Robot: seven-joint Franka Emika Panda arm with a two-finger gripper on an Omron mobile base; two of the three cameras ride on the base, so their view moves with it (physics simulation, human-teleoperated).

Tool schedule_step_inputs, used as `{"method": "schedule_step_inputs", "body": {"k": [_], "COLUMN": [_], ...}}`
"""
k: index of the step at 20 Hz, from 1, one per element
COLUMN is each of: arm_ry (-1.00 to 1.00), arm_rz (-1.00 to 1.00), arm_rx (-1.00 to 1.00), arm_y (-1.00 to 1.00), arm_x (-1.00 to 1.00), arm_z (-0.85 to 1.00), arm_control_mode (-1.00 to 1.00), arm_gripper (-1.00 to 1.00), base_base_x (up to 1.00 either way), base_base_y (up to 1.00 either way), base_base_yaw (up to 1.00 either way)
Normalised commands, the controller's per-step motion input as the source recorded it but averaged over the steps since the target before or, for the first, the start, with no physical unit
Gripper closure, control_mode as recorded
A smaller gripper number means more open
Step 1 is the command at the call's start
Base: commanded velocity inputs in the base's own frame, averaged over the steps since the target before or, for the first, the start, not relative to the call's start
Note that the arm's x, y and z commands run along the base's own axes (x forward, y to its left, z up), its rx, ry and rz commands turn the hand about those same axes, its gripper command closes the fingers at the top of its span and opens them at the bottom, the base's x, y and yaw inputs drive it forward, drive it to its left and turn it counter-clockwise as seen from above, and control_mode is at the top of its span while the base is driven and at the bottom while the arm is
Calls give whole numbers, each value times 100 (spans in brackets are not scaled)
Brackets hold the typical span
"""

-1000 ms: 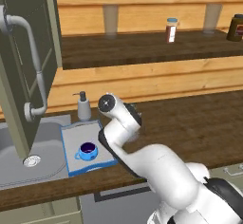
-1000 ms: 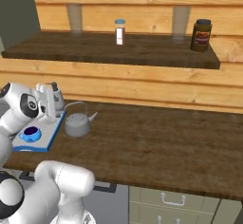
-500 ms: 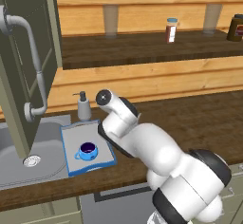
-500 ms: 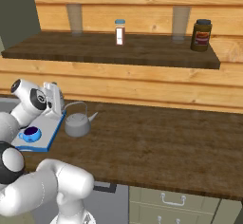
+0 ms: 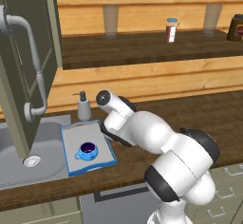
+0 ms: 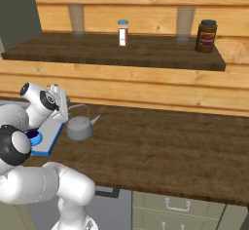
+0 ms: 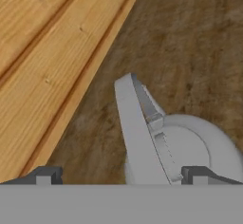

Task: Pick the kettle from the counter and place it on the tray. Then pick the mug from the cabinet and place it on the tray. Then close the cabinet doors.

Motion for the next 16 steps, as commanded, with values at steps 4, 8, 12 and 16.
{"method": "schedule_step_inputs", "body": {"k": [4, 8, 12, 16], "arm_ry": [0, 0, 0, 0], "arm_rz": [-1, -3, -3, -5], "arm_rx": [0, 0, 0, 0], "arm_y": [0, -8, -15, -25], "arm_x": [27, 9, 0, -4], "arm_z": [-23, -13, -7, -19], "arm_control_mode": [-100, -100, -100, -100], "arm_gripper": [-100, -100, -100, 100], "base_base_x": [0, 0, 0, 0], "base_base_y": [0, 0, 0, 0], "base_base_yaw": [0, 0, 0, 0]}}
